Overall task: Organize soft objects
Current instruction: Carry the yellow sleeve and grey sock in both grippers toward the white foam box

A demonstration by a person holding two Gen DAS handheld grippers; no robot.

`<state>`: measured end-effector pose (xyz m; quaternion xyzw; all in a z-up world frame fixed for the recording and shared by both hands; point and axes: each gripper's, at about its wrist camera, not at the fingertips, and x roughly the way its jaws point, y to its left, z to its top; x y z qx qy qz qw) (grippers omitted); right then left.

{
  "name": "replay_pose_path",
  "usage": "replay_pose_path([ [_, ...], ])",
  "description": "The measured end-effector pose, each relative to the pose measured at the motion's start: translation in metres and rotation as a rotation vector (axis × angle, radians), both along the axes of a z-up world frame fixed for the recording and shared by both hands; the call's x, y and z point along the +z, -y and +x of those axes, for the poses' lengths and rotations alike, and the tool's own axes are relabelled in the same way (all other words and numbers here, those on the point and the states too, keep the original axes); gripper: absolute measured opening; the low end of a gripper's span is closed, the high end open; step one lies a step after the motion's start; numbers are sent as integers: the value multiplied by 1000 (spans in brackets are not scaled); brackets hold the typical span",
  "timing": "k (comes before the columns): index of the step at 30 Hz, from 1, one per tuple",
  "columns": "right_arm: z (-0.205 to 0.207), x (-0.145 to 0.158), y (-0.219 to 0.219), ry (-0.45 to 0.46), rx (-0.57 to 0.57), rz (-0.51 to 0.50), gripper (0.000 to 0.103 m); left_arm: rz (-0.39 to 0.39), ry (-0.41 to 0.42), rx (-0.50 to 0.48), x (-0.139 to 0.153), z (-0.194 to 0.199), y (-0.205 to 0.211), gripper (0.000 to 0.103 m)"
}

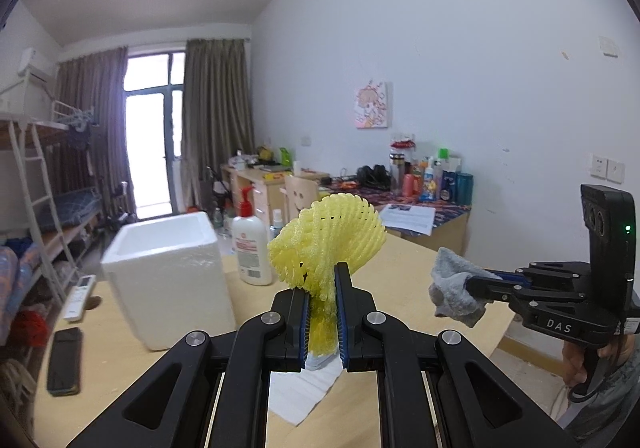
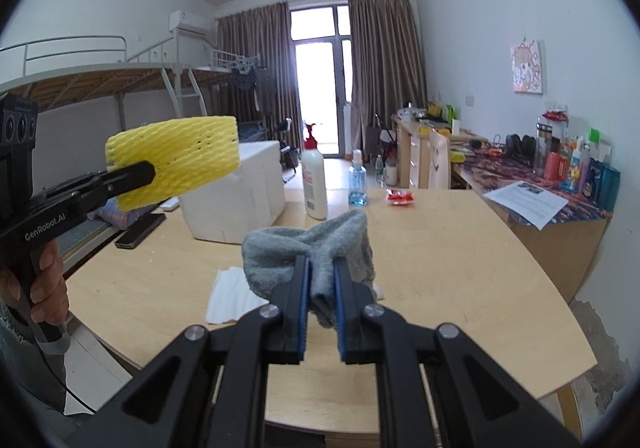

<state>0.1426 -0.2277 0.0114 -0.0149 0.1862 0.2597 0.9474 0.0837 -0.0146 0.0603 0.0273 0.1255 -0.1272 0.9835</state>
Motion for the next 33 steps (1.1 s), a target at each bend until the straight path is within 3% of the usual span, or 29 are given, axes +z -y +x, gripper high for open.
replay_pose_path([
  [13, -18, 14, -18, 73, 93, 18, 14, 50, 13, 194, 6, -30, -18, 12],
  [33, -26, 22, -86, 110, 240, 37, 14, 23, 52, 584, -5, -59, -74, 12],
])
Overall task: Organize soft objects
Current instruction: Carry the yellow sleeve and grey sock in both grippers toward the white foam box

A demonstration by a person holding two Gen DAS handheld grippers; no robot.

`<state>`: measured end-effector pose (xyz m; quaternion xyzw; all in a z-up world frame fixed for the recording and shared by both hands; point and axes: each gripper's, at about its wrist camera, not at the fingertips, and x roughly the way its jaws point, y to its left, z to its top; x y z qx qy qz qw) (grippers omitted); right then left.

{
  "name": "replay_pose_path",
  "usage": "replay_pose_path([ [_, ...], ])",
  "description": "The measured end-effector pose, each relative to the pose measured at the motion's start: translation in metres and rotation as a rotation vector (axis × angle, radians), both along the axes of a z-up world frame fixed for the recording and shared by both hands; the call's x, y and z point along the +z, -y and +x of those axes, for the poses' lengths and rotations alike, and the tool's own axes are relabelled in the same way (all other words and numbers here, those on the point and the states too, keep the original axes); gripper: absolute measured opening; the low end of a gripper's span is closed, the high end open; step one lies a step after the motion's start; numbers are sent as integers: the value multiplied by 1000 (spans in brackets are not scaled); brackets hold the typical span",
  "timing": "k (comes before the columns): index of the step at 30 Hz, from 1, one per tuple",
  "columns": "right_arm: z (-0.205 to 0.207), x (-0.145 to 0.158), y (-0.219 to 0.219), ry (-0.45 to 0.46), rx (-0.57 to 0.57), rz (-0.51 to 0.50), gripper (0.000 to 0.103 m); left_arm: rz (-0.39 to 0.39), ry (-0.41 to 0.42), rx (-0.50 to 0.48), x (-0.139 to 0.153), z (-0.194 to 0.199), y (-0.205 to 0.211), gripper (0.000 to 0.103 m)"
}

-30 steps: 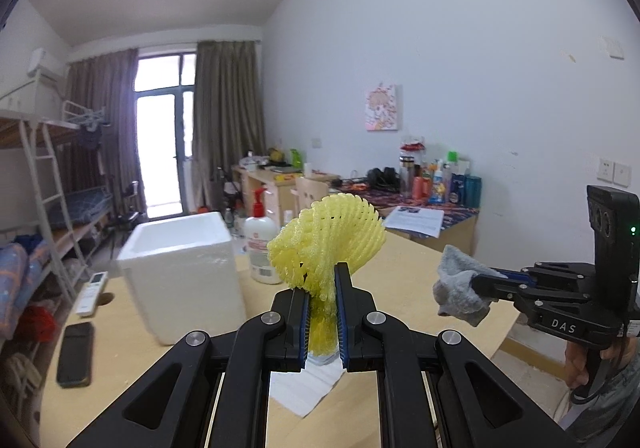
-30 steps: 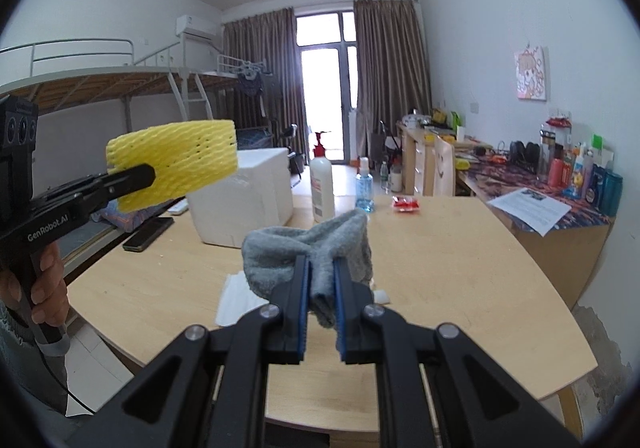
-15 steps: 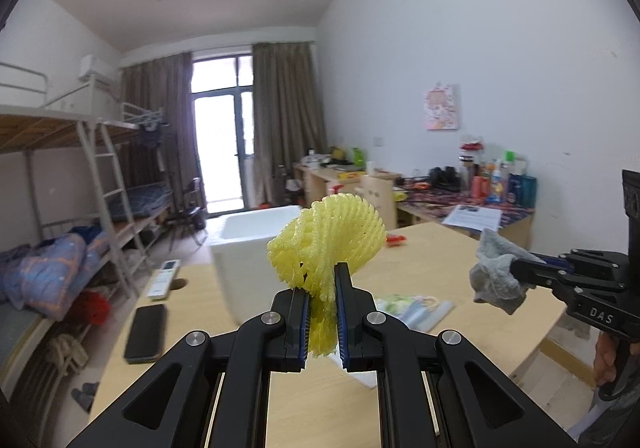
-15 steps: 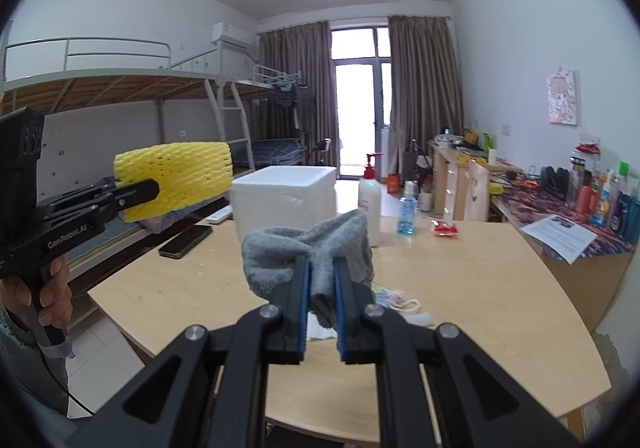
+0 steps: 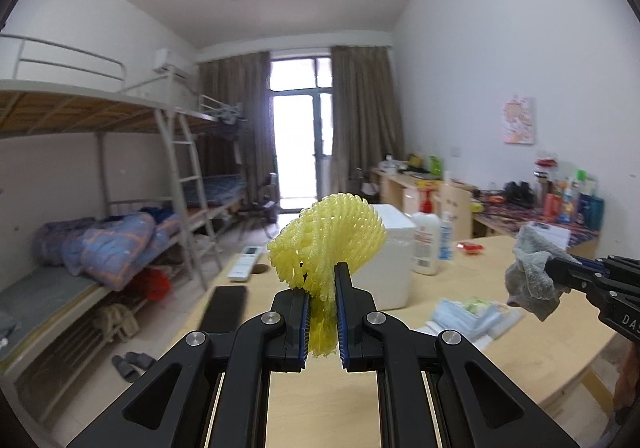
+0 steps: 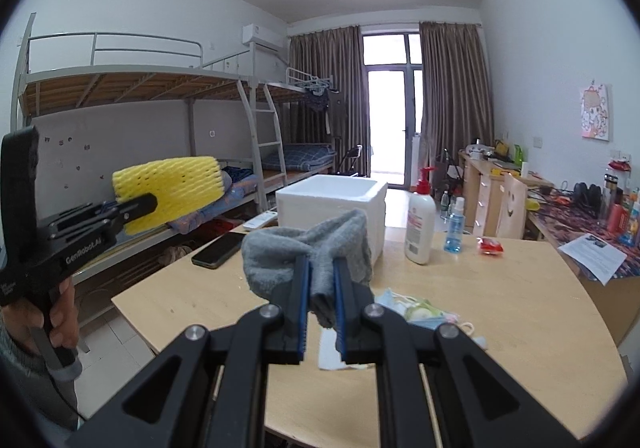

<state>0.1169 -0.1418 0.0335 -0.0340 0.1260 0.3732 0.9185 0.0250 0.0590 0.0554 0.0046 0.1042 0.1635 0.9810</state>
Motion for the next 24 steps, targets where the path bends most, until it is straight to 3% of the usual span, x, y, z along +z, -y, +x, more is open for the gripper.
replay_pose_path([
  [7, 2, 3, -29, 1, 10, 9, 14, 29, 17, 129, -3, -7, -5, 12],
  [24, 12, 8, -57, -1, 66, -32, 14, 6, -24, 64, -6, 17, -14, 12],
])
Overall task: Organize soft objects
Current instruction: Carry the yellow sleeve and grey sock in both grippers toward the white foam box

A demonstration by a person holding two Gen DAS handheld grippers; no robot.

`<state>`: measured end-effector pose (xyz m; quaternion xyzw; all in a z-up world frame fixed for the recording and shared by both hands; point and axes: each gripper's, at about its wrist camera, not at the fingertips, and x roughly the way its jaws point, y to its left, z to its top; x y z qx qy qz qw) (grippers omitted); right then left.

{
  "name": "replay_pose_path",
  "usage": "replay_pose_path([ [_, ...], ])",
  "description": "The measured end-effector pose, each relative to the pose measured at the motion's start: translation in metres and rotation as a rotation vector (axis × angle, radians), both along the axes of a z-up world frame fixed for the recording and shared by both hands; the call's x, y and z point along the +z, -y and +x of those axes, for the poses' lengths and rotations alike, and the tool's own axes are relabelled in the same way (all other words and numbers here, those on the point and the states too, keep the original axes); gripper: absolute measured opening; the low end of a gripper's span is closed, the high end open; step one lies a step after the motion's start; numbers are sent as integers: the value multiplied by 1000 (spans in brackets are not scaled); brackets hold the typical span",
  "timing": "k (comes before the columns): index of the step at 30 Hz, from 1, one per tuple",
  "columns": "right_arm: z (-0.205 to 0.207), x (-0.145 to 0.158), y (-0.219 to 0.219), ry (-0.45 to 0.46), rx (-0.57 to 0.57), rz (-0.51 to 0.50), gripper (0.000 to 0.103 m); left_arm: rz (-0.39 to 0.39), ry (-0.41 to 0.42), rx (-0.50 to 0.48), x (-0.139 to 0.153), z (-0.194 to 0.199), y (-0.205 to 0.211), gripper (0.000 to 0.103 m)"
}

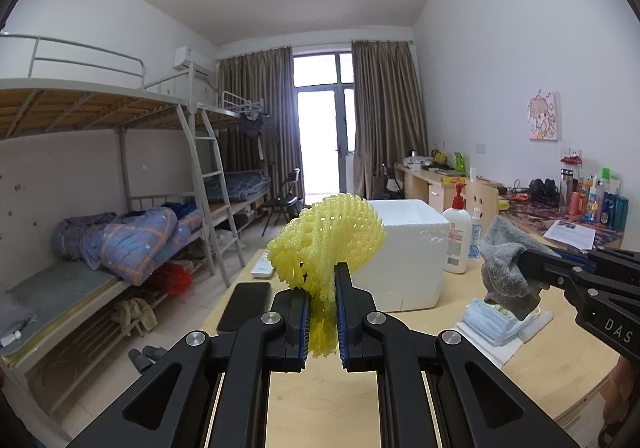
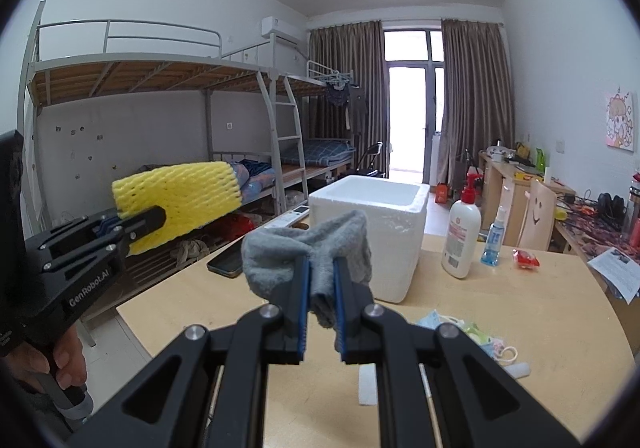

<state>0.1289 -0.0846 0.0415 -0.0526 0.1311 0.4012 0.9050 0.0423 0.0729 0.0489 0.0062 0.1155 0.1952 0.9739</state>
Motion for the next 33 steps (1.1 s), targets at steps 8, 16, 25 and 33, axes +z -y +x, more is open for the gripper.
replay_pose_path([
  [8, 18, 13, -3, 1, -16, -1, 14, 9, -3, -50, 11, 27, -7, 12],
  [16, 39, 30, -11, 11, -21, -25, 14, -13, -6, -66, 24, 51, -15, 12],
  [25, 64, 45, -14, 3, -36, -15, 14, -24, -26, -80, 33, 76, -26, 12],
  [33, 86, 60, -27, 20, -55, -33, 14, -22, -29, -88, 45, 102, -34, 12],
])
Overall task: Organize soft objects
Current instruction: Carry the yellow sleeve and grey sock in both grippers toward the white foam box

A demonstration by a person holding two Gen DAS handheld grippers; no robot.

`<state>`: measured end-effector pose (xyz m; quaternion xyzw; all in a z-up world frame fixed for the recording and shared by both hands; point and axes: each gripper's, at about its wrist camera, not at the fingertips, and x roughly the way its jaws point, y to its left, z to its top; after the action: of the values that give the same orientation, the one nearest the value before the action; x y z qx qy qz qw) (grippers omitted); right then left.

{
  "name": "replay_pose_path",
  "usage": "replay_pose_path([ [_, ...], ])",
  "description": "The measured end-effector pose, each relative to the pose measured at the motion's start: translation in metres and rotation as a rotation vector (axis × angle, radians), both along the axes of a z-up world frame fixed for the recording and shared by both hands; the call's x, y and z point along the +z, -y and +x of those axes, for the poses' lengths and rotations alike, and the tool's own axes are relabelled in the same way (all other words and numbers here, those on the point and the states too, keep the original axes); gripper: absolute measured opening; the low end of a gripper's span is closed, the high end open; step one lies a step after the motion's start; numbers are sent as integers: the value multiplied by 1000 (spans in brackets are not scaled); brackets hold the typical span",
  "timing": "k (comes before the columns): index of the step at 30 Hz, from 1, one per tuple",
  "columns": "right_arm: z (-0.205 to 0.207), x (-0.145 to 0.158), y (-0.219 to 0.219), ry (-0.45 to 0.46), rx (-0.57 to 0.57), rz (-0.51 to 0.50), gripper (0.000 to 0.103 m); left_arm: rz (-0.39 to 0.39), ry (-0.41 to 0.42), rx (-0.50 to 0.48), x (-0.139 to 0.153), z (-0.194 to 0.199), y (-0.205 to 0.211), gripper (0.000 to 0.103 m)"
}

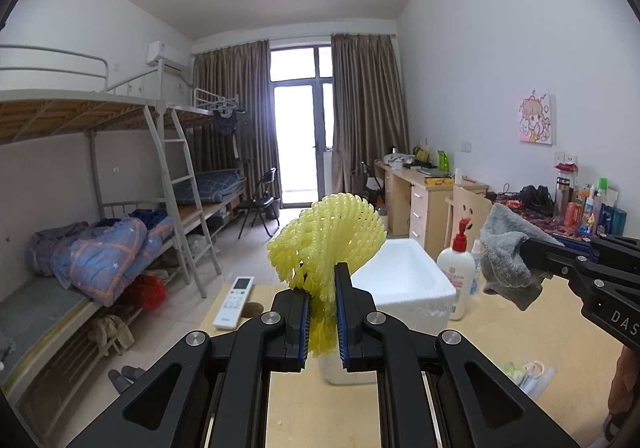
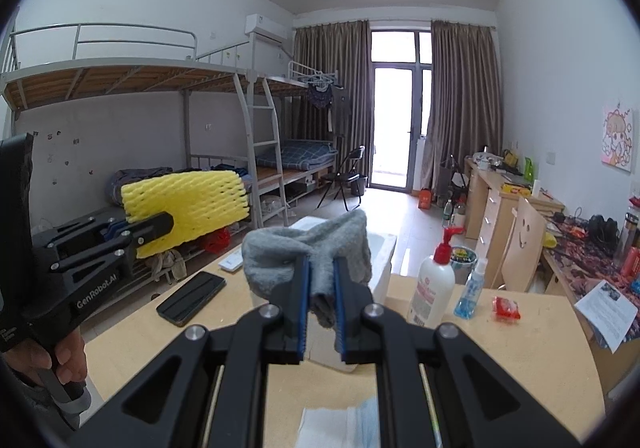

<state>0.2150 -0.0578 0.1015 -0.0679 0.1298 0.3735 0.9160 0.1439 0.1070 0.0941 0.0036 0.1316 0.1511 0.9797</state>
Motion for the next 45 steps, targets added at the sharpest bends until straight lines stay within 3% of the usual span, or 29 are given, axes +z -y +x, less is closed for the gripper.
replay_pose_path([
  [9, 18, 7, -20, 35, 4, -31, 14, 4, -1, -24, 10, 28, -6, 12],
  [25, 73, 4, -41, -26, -8, -45, 15, 1, -60, -35, 2, 79, -23, 12],
  [45, 92, -6, -79, -67, 55, -78, 14, 14, -73, 28, -1, 91, -39, 12],
])
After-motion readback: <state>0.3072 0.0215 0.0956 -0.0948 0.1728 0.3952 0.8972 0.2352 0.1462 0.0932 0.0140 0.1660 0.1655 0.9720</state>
